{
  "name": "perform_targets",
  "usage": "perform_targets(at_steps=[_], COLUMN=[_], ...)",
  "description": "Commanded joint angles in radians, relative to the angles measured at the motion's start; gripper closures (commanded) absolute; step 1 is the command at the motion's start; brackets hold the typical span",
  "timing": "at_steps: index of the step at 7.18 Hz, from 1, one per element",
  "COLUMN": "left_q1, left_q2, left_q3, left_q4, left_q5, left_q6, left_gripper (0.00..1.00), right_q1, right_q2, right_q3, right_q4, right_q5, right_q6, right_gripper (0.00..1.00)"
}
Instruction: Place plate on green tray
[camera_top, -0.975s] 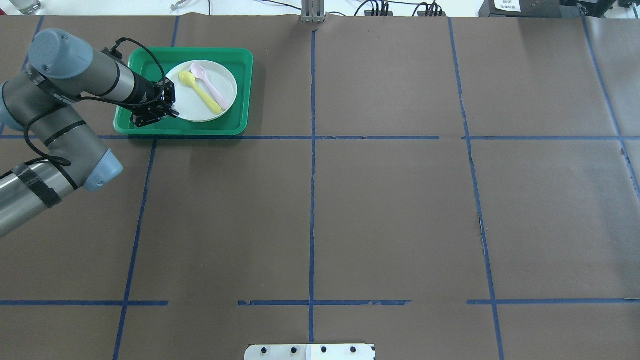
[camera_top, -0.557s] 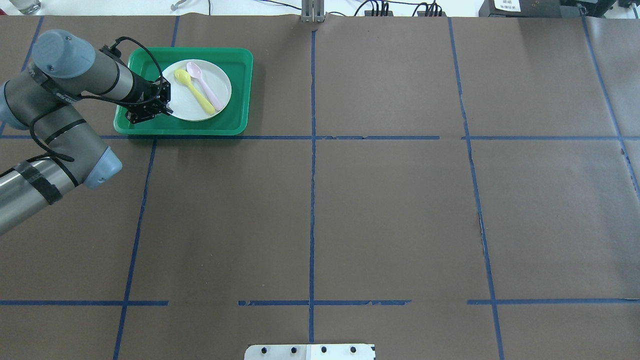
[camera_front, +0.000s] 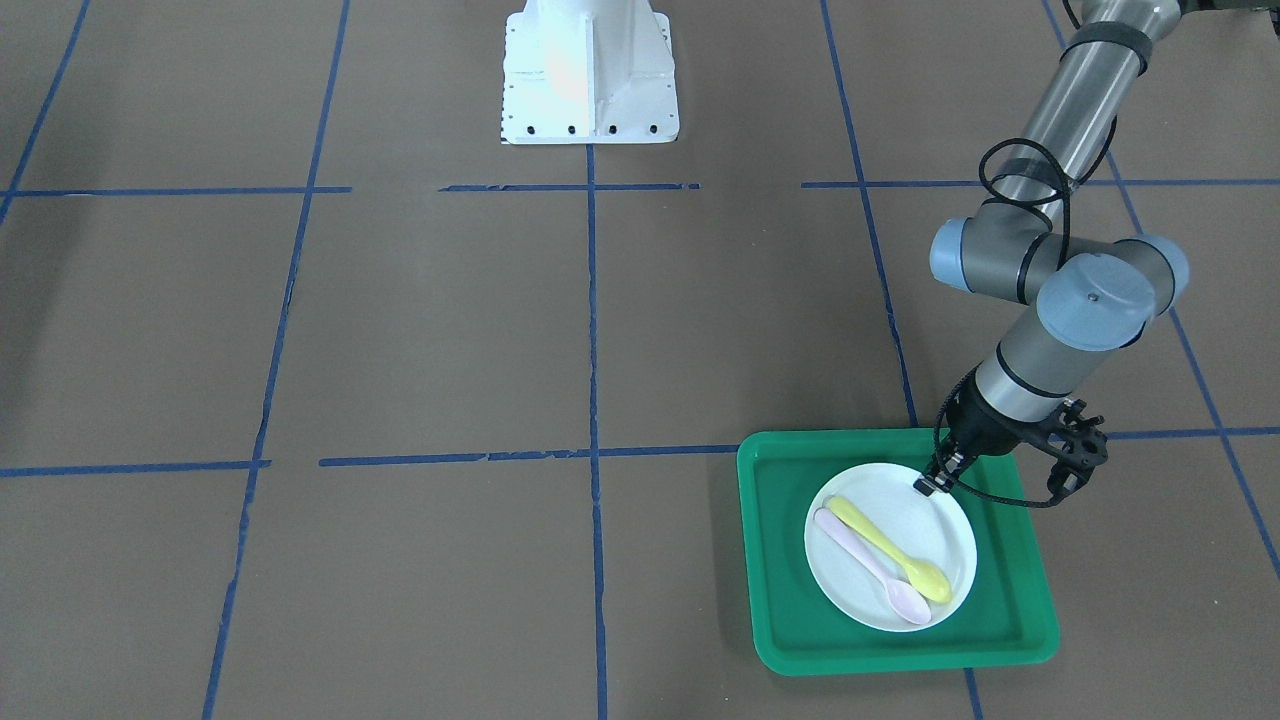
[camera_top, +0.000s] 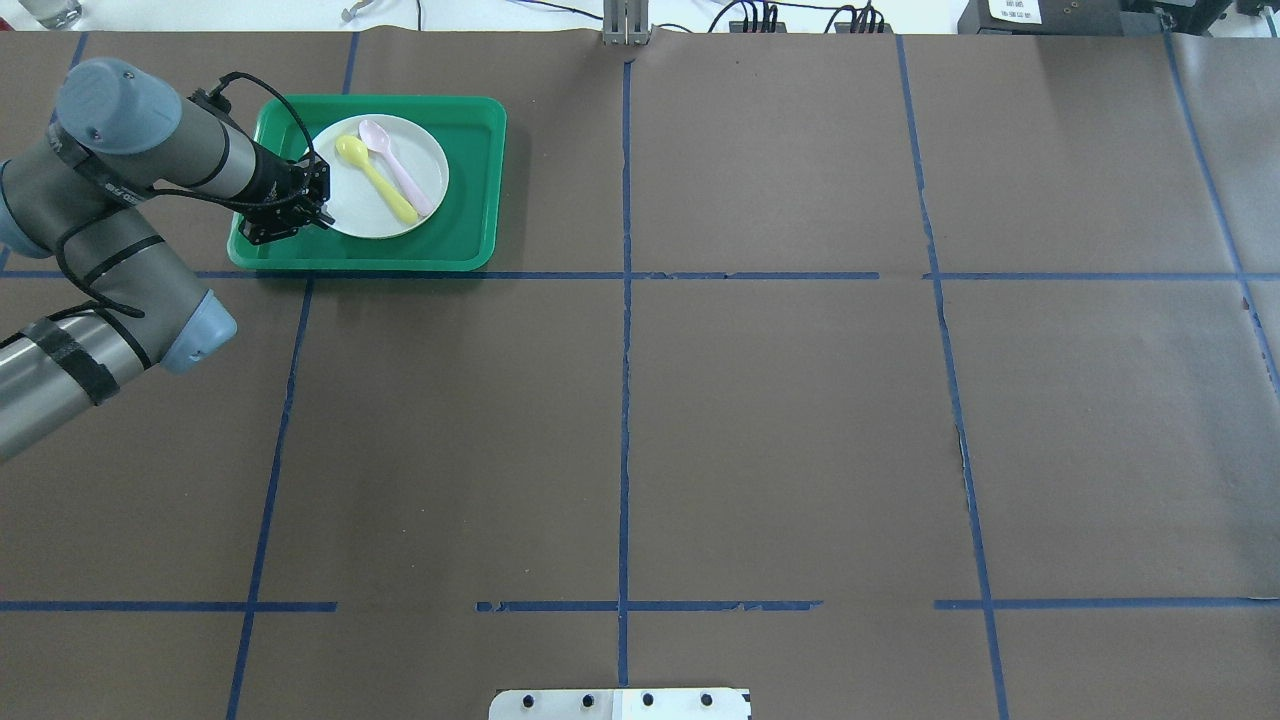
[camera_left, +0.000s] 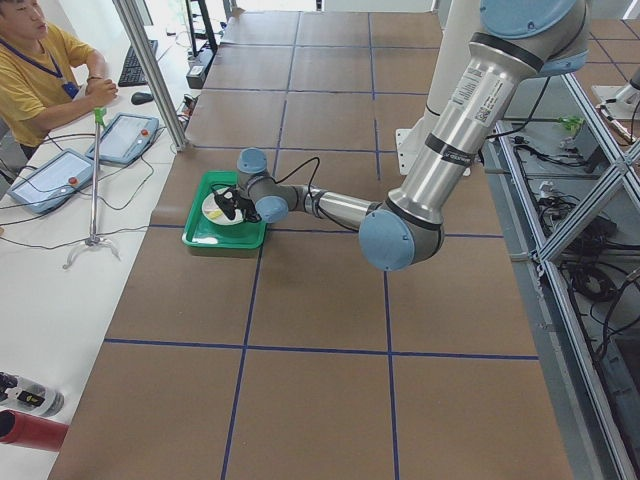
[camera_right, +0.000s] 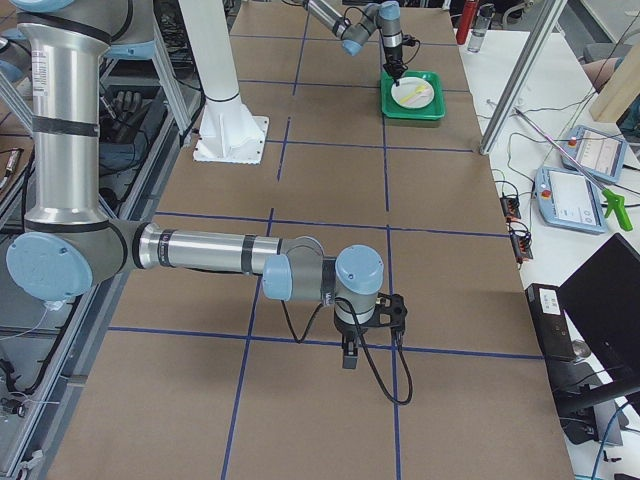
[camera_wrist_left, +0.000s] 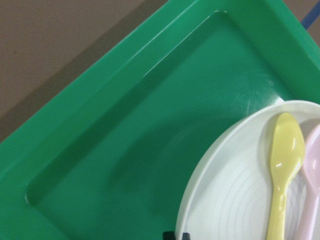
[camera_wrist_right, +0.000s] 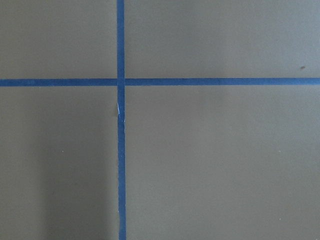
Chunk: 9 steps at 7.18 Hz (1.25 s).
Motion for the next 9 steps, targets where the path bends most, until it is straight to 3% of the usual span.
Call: perform_targets(at_steps=[1, 3, 5, 7, 9], left_q1=[0.001, -0.002, -0.016, -0.098, -0.198], left_q2=[0.009, 0.066, 0.223, 0.281, 0.415], left_q3=[-0.006, -0.084, -0.240, -0.269, -0.333], left_q4=[-0.009, 0.004, 0.024, 0.060, 0.061], left_q5=[-0.001, -0.007, -0.017, -0.089, -0.164], left_q6=[0.047, 0.128, 0.392, 0.601, 0.880], left_gripper=[0.15, 0.15, 0.16, 0.16, 0.16], right_q1=[0.000, 0.000, 0.000, 0.000, 0.000], right_q2=[0.000, 0.000, 0.000, 0.000, 0.000], right_q3=[0.000, 0.000, 0.000, 0.000, 0.000], right_q4=[0.000, 0.000, 0.000, 0.000, 0.000], right_q5=[0.000, -0.001, 0.000, -0.001, 0.000], right_q6=[0.000, 0.000, 0.000, 0.000, 0.000], right_gripper=[0.00, 0.00, 0.00, 0.00, 0.00])
